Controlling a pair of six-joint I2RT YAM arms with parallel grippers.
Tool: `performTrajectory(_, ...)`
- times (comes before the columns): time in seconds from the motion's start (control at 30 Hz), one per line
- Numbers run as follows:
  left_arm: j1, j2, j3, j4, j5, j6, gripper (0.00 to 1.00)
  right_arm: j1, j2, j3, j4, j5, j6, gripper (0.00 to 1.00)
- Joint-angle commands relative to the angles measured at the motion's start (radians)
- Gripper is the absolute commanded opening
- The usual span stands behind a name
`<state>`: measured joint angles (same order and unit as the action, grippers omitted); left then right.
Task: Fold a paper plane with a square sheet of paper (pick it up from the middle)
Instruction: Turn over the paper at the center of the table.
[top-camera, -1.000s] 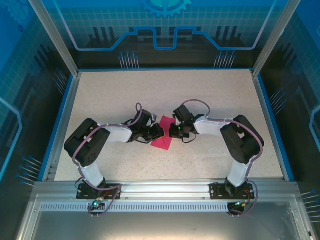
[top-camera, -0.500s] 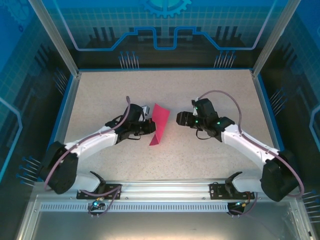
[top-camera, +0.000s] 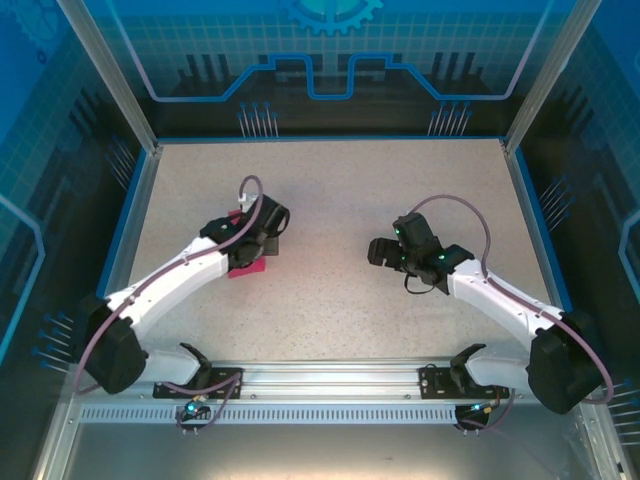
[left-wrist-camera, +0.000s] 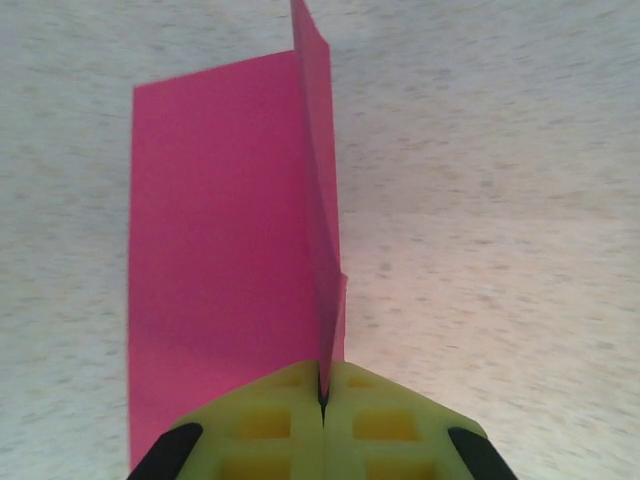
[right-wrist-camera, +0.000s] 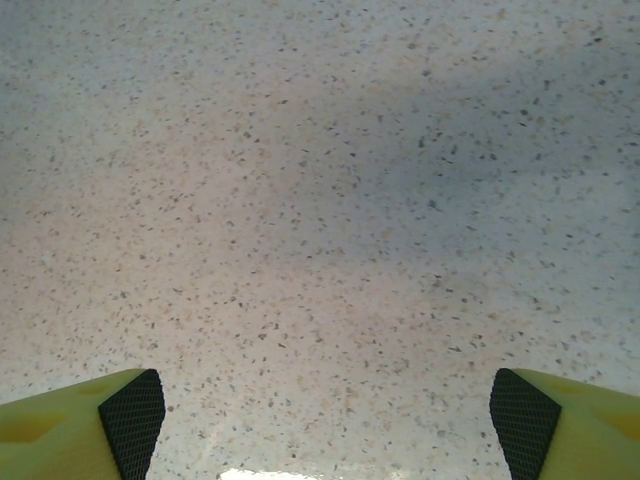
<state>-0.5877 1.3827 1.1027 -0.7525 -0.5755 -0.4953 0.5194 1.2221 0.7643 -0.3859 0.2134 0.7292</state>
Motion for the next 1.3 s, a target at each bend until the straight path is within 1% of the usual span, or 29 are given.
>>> performTrajectory(0.0,-0.034,0.102,0.049,-0.15,-0.206,-0.03,0.02,-0.028,-0.017,-0.014,-0.044,0.05,0.039,0.89)
performTrajectory(0.2,-0.099,0.307,0.098,-0.136,-0.229,-0.079,0.02,-0.064,-0.048,-0.045,-0.052,0.043,0.076,0.89)
performTrajectory(0.33,-0.139,0.449,0.159,-0.134,-0.229,-0.087,0.03,-0.088,-0.075,-0.063,-0.062,0.04,0.086,0.89)
performTrajectory(0.5,-0.163,0.539,0.209,-0.111,-0.187,-0.078,0.05,-0.112,-0.097,-0.075,-0.066,0.025,0.089,0.89)
performTrajectory(0.77,-0.177,0.608,0.23,-0.007,-0.036,-0.066,0.12,-0.136,-0.097,-0.088,-0.069,0.006,0.094,0.89)
performTrajectory(0.9,-0.177,0.634,0.249,0.02,0.028,-0.057,0.19,-0.141,-0.095,-0.095,-0.067,-0.009,0.099,0.88)
performTrajectory(1.0,-0.177,0.623,0.255,0.034,0.067,-0.052,0.26,-0.142,-0.095,-0.099,-0.067,-0.019,0.099,0.88)
performTrajectory(1.27,-0.162,0.555,0.219,0.097,0.175,-0.027,0.36,-0.143,-0.083,-0.075,-0.071,-0.053,0.079,0.89)
